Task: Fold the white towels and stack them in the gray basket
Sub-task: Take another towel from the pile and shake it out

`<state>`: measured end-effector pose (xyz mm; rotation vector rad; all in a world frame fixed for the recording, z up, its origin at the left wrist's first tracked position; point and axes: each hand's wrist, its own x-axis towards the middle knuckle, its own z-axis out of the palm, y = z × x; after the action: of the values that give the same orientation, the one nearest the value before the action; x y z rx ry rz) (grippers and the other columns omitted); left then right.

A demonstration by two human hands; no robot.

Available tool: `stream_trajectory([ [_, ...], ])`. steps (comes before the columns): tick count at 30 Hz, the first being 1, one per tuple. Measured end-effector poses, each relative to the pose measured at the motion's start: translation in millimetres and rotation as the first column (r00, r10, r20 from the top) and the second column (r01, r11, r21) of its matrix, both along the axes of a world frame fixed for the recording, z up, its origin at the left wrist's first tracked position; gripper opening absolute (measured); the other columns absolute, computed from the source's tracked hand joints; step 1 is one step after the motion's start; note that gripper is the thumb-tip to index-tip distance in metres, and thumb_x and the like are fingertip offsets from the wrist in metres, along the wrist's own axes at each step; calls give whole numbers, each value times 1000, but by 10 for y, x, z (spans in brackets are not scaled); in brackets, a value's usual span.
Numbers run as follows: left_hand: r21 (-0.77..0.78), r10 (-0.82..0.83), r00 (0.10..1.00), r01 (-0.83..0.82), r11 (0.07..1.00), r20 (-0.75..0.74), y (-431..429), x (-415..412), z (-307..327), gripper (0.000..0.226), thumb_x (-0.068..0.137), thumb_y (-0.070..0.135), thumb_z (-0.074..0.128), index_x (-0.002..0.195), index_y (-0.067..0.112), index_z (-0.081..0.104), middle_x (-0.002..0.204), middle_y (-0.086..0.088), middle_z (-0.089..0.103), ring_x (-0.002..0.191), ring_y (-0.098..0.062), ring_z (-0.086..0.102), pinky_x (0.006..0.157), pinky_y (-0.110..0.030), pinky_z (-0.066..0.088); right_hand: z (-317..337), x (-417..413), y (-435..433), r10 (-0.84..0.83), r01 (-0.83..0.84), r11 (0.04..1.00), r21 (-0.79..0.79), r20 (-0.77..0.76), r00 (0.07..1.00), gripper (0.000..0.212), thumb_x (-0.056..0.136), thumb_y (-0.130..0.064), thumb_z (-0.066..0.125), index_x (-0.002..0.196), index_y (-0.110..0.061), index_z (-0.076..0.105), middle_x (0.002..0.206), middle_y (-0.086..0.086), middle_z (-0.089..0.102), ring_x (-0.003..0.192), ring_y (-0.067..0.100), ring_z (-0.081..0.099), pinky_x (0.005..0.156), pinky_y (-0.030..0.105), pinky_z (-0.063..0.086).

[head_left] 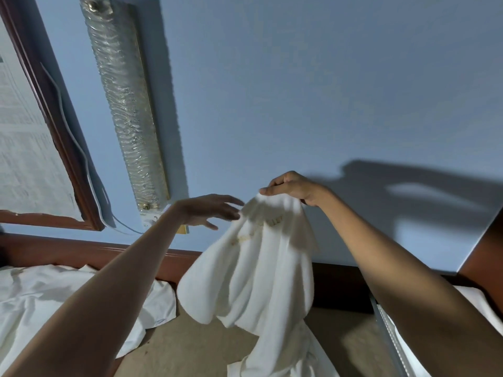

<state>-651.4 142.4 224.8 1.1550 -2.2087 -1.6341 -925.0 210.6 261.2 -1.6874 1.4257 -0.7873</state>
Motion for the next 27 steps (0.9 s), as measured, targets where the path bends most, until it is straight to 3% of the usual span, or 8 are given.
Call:
stream_trajectory([
  [3,-26,-108,992,106,994,-69,133,-243,47,44,95,22,73,137,24,62,133,8,68,125,-13,62,99,-40,53,-12,133,-44,16,-17,1000,-15,-41,999,41,72,-55,85,85,-17,79,93,-2,74,97,10,66,94,27,43],
  [6,-102,-77,986,63,993,-149,172,-292,73,31,90,32,75,113,11,74,111,0,75,107,-16,69,93,-32,56,-21,146,2,9,-9,1000,9,-53,999,37,76,-53,83,84,-17,79,88,-4,71,90,9,63,86,25,41],
  [9,-98,-26,972,4,995,-232,54,-131,26,59,78,51,80,110,1,72,101,-3,68,98,-13,64,91,-31,54,-76,58,49,-17,18,999,41,-38,999,30,77,-52,83,79,-22,79,84,-11,68,90,7,61,85,24,38],
  [12,-64,109,949,-134,989,-297,-141,128,-116,81,58,65,90,109,4,75,101,-5,69,97,-15,64,92,-34,51,-169,-93,84,-94,94,995,22,-14,995,47,61,-63,85,86,-23,81,103,-9,75,113,11,63,89,23,37],
  [18,-191,183,980,-194,962,-75,-185,291,-348,26,75,48,86,76,25,75,79,0,55,87,-20,51,81,-31,44,-211,-133,65,-123,124,992,11,-64,990,53,59,-66,86,94,-26,81,115,-10,74,121,7,61,108,30,42],
  [20,-164,112,993,-114,980,-21,-90,140,-291,28,76,43,86,99,30,76,99,12,73,104,-14,64,91,-34,51,-169,-12,11,-85,86,996,19,-65,994,36,70,-57,85,86,-25,81,103,-12,76,118,6,62,101,24,41],
  [23,-83,-51,997,46,995,-58,124,-140,-145,44,88,30,81,130,33,66,127,14,70,122,-9,63,100,-38,51,-120,192,-46,-13,14,1000,9,-104,994,30,78,-54,82,85,-24,81,100,-8,76,113,9,64,99,25,41],
  [27,-109,-42,978,19,994,-204,149,-176,-99,10,95,23,72,88,29,78,91,10,72,91,-5,67,89,-29,50,-180,229,-85,15,-15,1000,-2,-95,995,28,81,-52,81,84,-24,80,90,-13,72,98,5,62,91,24,40],
])
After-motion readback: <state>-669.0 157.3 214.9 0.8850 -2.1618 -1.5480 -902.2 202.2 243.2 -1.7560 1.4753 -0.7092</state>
